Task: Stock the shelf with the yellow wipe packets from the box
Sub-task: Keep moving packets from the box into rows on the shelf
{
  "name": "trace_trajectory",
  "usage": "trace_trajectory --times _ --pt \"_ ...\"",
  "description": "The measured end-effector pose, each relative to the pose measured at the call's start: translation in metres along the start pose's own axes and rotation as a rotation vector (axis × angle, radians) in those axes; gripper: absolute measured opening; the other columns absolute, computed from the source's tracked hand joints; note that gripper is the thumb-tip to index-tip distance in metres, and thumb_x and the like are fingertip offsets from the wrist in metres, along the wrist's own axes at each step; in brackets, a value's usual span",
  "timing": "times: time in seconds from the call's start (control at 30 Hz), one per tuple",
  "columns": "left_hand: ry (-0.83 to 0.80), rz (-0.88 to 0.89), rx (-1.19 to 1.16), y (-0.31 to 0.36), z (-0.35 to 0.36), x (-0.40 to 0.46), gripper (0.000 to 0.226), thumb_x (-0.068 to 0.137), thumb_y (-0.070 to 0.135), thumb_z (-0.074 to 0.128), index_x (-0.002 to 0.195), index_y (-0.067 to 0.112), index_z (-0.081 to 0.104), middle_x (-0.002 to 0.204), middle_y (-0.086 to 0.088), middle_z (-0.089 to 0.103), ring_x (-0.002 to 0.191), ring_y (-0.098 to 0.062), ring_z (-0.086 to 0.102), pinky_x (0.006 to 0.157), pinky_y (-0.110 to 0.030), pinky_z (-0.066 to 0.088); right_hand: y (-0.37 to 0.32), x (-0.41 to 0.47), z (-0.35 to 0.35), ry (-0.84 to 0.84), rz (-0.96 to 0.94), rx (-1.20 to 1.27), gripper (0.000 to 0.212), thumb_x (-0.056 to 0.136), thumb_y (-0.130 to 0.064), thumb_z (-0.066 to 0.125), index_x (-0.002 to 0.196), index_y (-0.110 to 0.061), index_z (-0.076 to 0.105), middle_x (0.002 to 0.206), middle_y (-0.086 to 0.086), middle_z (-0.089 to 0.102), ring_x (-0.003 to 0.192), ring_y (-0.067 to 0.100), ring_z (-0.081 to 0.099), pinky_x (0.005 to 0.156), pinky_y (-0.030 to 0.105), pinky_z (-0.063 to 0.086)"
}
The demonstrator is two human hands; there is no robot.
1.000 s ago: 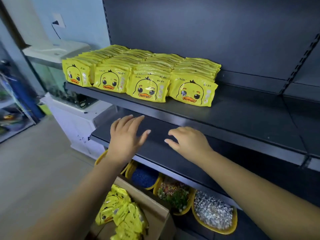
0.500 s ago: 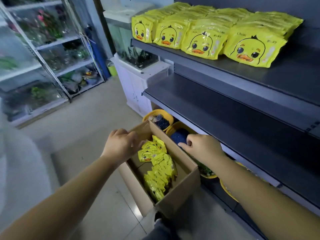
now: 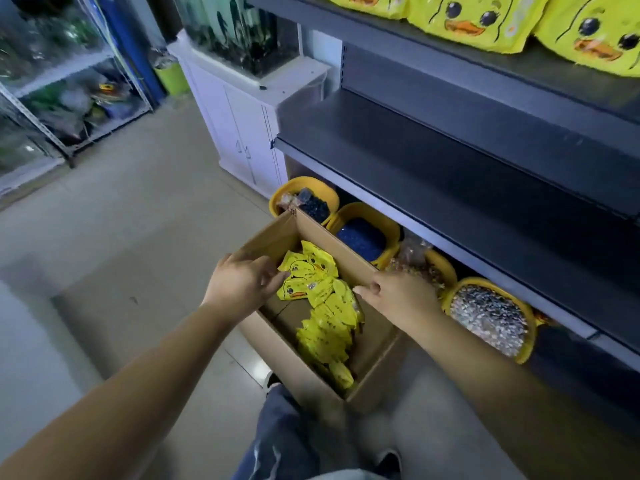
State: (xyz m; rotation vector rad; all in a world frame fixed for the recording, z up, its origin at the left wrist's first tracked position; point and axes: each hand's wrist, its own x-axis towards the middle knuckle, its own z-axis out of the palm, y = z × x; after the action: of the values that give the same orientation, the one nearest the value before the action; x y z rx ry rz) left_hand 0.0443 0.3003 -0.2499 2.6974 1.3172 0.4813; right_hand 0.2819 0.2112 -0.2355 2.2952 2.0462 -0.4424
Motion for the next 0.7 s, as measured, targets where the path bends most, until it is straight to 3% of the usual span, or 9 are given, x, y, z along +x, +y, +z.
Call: trace_trajectory --times 0.07,0.23,0.37,0.5,0.7 --pt "-0.086 -0.002 -0.059 -0.028 0.011 0.01 0.045 0.079 0.049 0.042 0.055 0.014 0.057 0.046 0.005 0.056 0.055 -0.023 0.057 0.057 -0.027 0.044 -0.019 0.021 0.009 -0.089 0.065 0.034 0.038 0.093 -0.052 0.036 0.086 -0.019 0.052 0.091 0.006 0.062 0.087 0.024 0.056 0.06 0.026 0.032" --pt "-0.229 -0.026 -0.148 -0.084 0.039 0.031 0.053 0.078 0.054 0.035 0.06 0.013 0.062 0.052 0.002 0.06 0.063 -0.022 0.057 0.063 -0.026 0.041 -0.055 0.065 0.034 -0.126 0.234 0.132 0.041 0.095 -0.05 0.034 0.099 -0.017 0.058 0.1 0.0 0.062 0.09 0.019 0.056 0.048 0.018 0.018" --pt "-0.321 -0.044 -0.141 -0.116 0.078 0.035 0.045 0.077 0.051 0.041 0.059 0.016 0.063 0.047 0.006 0.058 0.059 -0.023 0.059 0.06 -0.029 0.048 -0.061 0.103 0.071 -0.091 0.284 0.224 0.041 0.093 -0.049 0.041 0.095 -0.013 0.061 0.096 0.001 0.064 0.081 0.016 0.052 0.049 0.02 0.025" --pt "-0.416 -0.031 -0.122 -0.147 0.136 0.029 0.045 0.078 0.051 0.041 0.062 0.017 0.065 0.048 0.004 0.059 0.058 -0.025 0.059 0.055 -0.029 0.05 -0.051 0.154 0.128 -0.131 0.308 0.245 0.043 0.092 -0.048 0.043 0.102 -0.011 0.062 0.107 0.001 0.064 0.099 0.02 0.058 0.073 0.029 0.044" --pt "-0.422 -0.091 -0.231 -0.165 0.206 0.018 0.043 0.079 0.05 0.045 0.064 0.015 0.065 0.051 0.004 0.06 0.055 -0.021 0.058 0.053 -0.019 0.039 -0.039 0.23 0.219 -0.159 0.32 0.219 0.05 0.095 -0.043 0.041 0.128 -0.006 0.05 0.131 0.012 0.052 0.121 0.028 0.047 0.095 0.035 0.04"
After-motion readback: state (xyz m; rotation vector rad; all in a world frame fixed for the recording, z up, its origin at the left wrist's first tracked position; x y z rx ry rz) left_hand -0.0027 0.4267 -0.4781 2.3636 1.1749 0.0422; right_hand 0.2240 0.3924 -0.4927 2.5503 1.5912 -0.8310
